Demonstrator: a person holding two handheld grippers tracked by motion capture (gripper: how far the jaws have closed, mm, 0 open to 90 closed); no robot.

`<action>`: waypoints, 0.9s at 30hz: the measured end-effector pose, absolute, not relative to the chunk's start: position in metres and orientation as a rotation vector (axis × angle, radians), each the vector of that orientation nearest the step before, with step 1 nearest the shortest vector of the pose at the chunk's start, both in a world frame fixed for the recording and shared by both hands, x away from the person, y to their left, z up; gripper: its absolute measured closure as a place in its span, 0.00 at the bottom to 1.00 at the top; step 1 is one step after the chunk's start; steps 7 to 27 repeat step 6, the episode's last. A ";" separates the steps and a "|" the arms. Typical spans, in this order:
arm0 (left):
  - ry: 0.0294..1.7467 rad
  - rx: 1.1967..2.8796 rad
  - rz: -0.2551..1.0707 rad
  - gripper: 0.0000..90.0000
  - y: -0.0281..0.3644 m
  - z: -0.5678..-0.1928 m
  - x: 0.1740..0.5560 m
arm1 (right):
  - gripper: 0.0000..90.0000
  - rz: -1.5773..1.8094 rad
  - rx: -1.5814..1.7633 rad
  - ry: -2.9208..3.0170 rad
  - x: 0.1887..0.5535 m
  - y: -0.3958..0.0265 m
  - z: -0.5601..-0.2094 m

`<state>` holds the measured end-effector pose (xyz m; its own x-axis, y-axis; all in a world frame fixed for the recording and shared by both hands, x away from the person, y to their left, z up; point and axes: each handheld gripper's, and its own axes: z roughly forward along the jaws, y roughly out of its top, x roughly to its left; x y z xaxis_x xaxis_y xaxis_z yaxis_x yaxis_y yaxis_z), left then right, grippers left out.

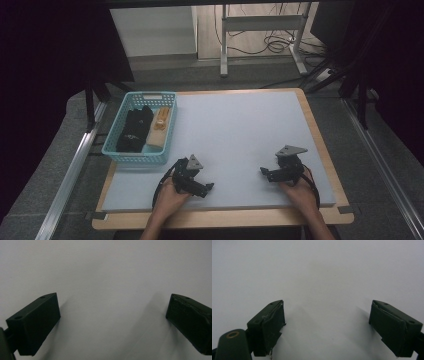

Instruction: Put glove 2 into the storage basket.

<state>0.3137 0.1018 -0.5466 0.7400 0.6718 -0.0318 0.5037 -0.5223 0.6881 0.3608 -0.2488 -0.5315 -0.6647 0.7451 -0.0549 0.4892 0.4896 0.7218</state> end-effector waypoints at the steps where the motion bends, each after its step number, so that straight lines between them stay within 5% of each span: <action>1: 0.880 2.239 0.312 0.00 0.102 -0.547 0.314 | 0.14 0.983 1.032 2.378 0.361 -0.249 -0.531; 27: 0.887 2.239 0.314 0.00 0.101 -0.547 0.313 | 0.14 0.981 1.029 2.377 0.360 -0.249 -0.532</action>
